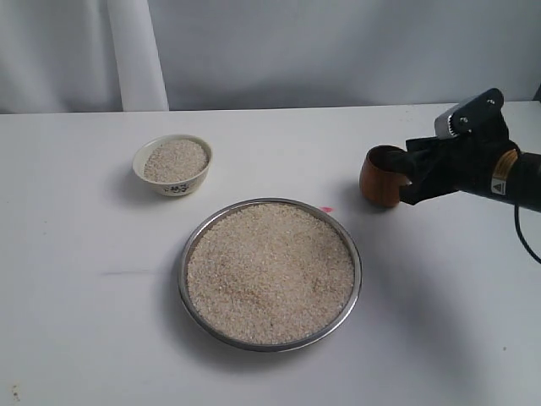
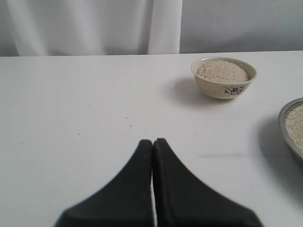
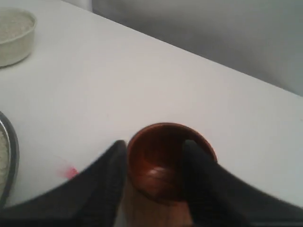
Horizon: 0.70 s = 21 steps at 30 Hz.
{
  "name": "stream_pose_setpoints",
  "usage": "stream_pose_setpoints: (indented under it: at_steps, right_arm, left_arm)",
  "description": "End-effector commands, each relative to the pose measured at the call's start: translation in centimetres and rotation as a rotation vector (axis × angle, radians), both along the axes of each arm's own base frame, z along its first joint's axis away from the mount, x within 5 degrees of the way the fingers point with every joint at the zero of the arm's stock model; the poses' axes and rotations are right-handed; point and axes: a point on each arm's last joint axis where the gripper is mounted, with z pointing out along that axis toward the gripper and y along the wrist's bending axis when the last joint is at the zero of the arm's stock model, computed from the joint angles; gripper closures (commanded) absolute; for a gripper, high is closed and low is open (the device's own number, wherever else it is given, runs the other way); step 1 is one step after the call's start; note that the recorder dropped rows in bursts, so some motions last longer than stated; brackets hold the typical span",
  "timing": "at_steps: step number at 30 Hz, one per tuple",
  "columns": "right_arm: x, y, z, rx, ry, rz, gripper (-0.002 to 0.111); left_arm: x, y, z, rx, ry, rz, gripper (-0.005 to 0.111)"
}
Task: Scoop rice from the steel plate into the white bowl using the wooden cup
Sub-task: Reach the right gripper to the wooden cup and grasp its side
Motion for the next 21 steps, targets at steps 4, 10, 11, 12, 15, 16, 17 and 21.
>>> stream_pose_setpoints:
  at_steps: [4, 10, 11, 12, 15, 16, 17, 21]
  right_arm:
    - [0.4, 0.6, 0.1, 0.023, 0.011, -0.073, 0.003]
    - [0.4, 0.5, -0.1, 0.008, 0.028, -0.085, 0.003]
    - [0.4, 0.5, -0.1, 0.008, 0.028, -0.085, 0.003]
    - [0.4, 0.5, -0.1, 0.005, 0.026, -0.083, 0.003]
    - [0.4, 0.4, -0.3, -0.018, 0.026, -0.081, 0.003]
    - [0.4, 0.4, -0.5, -0.025, 0.029, -0.078, 0.003]
    - [0.4, 0.4, -0.7, -0.03, 0.03, -0.08, 0.003]
    - [0.6, 0.2, -2.2, -0.056, 0.042, -0.097, 0.003]
  left_arm:
    - [0.0, 0.0, 0.1, -0.002, -0.017, -0.005, 0.107]
    - [0.0, 0.0, 0.1, 0.002, -0.017, -0.006, 0.107]
    - [0.0, 0.0, 0.1, 0.002, -0.017, -0.006, 0.107]
    - [0.0, 0.0, 0.1, 0.002, -0.017, -0.006, 0.107]
    - [0.0, 0.0, 0.1, 0.002, -0.017, -0.006, 0.107]
    - [0.0, 0.0, 0.1, 0.002, -0.017, -0.006, 0.107]
    - [0.0, 0.0, 0.1, 0.002, -0.017, -0.006, 0.107]
    - [0.0, 0.0, 0.1, 0.0, -0.017, -0.005, 0.107]
